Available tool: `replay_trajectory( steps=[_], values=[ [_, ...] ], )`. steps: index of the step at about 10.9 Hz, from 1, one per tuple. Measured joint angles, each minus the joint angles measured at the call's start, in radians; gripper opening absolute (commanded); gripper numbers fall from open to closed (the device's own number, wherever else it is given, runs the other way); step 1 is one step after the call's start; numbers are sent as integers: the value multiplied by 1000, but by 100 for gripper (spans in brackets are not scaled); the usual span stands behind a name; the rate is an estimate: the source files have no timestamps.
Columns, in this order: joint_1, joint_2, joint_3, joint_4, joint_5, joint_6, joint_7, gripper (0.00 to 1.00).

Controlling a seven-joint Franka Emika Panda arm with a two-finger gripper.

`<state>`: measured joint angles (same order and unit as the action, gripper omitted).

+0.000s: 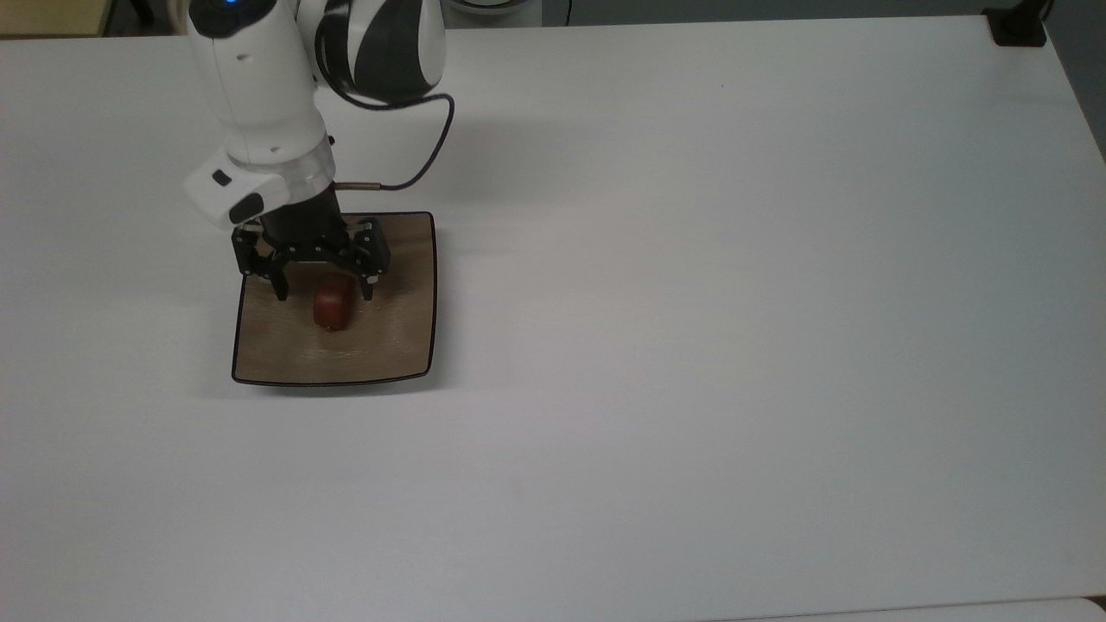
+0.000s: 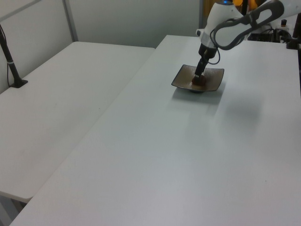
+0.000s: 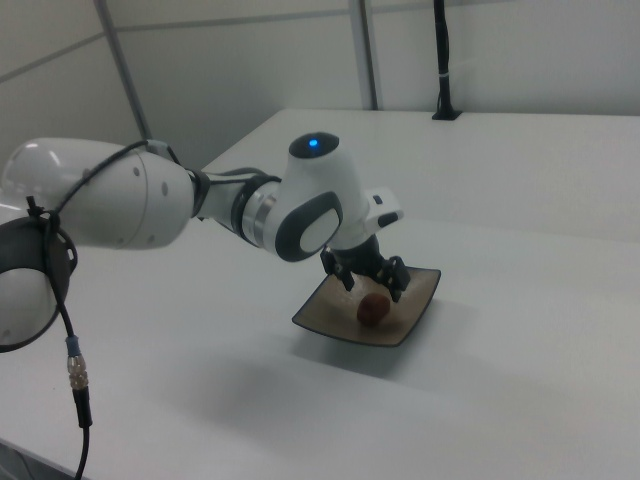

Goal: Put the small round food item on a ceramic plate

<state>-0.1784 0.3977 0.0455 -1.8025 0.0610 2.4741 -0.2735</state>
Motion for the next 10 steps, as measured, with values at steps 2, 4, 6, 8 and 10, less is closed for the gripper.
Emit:
replay_trajectory(
  steps=[2, 4, 6, 8, 10],
  values=[
    [0, -55, 0, 34, 0, -97, 4, 100],
    [0, -149, 0, 87, 0, -276, 4, 100],
    [0, -253, -2, 162, 0, -513, 6, 100],
    [6, -347, -3, 209, 0, -725, 7, 100],
    [58, -414, -7, 212, 1, -849, 10, 100]
  ],
)
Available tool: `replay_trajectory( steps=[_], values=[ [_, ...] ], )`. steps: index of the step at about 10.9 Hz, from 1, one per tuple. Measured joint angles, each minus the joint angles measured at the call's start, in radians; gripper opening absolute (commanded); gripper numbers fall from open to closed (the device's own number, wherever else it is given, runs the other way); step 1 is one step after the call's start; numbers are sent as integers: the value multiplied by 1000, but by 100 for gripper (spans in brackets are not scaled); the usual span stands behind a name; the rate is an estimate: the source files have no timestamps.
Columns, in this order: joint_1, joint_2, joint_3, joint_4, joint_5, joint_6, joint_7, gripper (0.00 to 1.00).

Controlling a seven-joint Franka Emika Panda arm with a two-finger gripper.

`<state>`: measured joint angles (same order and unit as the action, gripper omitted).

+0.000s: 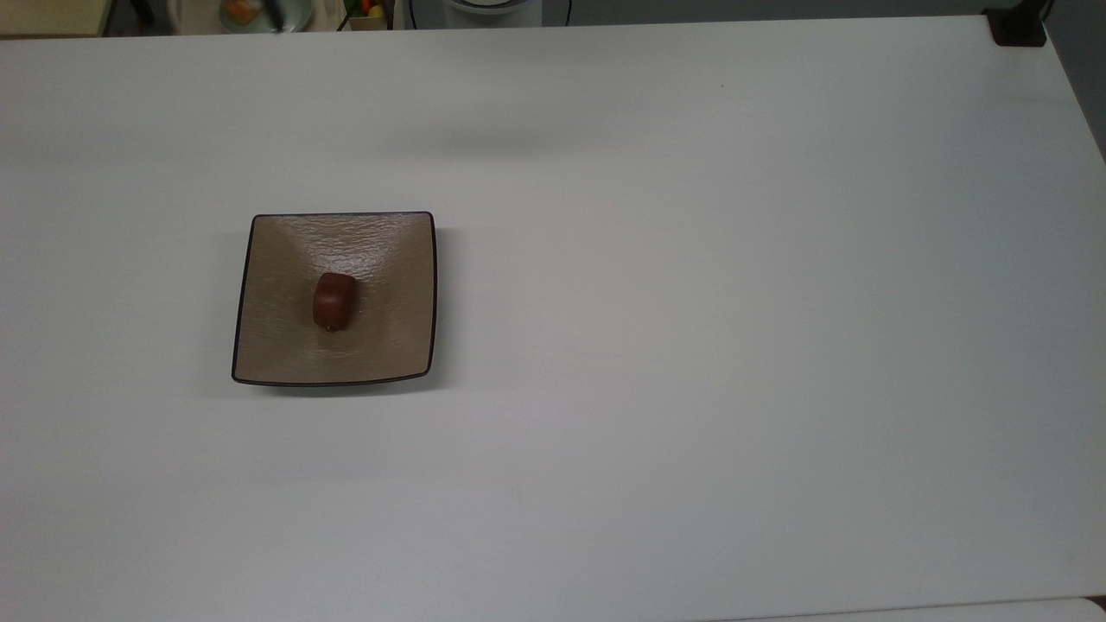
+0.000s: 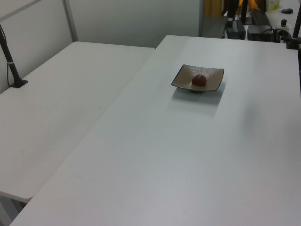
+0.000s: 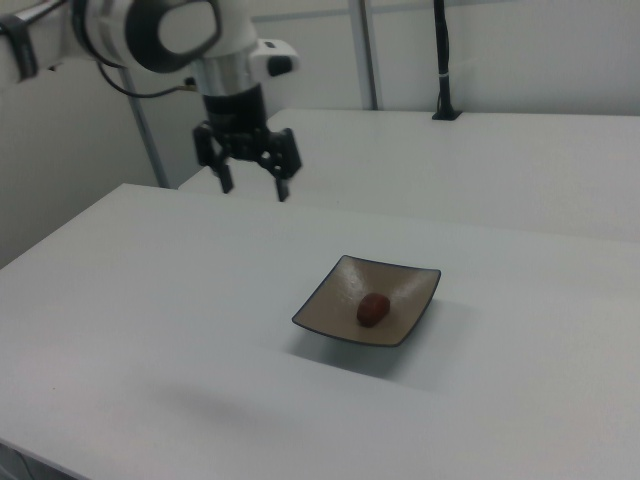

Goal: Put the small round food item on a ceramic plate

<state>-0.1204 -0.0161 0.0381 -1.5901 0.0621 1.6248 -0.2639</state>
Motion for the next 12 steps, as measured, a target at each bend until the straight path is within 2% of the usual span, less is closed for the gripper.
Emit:
replay_trajectory(
  steps=[2, 4, 8, 12],
  values=[
    [88, -40, -2, 0, 0, -46, 108, 100],
    [144, -43, -2, -2, 0, -44, 185, 100],
    [158, -18, -6, -69, 0, 121, 192, 100],
    [160, -3, -20, -76, 0, 127, 191, 100]
  ],
)
